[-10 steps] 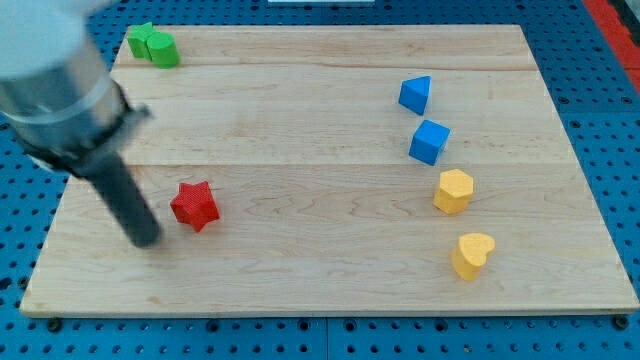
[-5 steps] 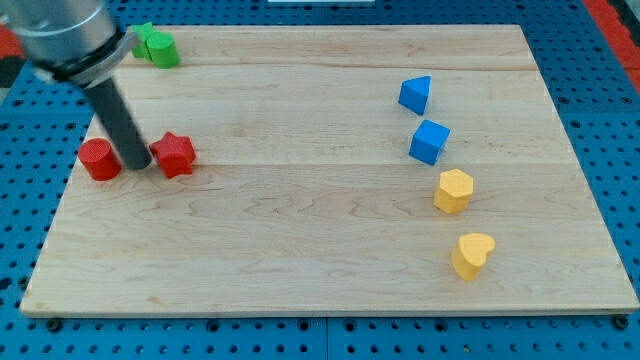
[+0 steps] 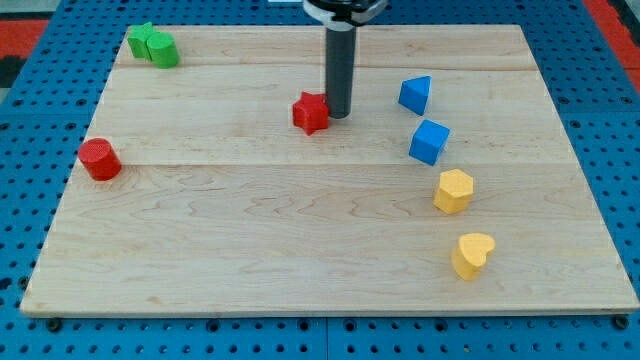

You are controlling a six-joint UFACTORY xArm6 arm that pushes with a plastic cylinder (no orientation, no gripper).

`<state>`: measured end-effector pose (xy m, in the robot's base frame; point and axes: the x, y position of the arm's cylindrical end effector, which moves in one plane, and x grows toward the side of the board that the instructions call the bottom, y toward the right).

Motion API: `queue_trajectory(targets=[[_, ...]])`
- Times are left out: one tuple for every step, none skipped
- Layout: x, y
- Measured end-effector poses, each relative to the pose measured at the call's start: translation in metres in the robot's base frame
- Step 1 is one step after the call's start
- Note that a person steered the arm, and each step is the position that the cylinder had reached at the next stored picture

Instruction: Move the red star above the triangle

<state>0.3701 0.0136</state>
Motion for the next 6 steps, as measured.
queue_trajectory(targets=[[0.024,-0.014],[0.018,-0.065],[-0.052,-0.095],[-0.062,-0.130],[-0.108,-0.113],[-0.101,-0.025]])
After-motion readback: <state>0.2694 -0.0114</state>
